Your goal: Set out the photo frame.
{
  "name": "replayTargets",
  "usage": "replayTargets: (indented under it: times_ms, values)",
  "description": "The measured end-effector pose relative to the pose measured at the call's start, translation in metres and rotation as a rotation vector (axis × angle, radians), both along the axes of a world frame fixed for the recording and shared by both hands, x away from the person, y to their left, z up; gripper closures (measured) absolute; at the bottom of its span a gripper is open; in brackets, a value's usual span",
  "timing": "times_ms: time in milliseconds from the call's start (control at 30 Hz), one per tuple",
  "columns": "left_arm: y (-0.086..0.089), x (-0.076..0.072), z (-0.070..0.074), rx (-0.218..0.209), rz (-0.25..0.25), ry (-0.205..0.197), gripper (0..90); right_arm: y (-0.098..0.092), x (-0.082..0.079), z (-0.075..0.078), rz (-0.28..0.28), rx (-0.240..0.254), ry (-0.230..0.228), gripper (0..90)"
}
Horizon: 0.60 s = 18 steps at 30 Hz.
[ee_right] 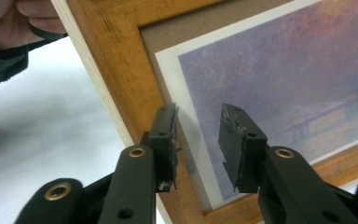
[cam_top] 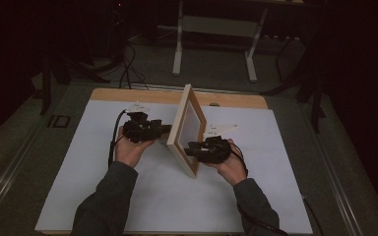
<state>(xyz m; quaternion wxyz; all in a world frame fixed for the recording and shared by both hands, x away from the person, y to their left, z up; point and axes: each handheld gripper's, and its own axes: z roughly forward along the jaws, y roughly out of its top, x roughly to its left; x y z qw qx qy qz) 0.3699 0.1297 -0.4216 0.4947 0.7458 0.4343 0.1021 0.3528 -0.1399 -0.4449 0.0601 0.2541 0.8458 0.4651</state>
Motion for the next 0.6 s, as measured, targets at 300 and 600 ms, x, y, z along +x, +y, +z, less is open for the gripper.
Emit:
replayTargets:
  times_ms: [300,600]
  values:
    - [0.001,-0.012,0.009,-0.019,0.024,-0.030,48.3,-0.010,0.002,-0.002,-0.034,-0.004,0.005,60.8]
    - [0.002,-0.021,0.018,-0.077,0.037,-0.046,36.8,-0.017,0.005,-0.006,-0.068,-0.014,0.017,58.4]
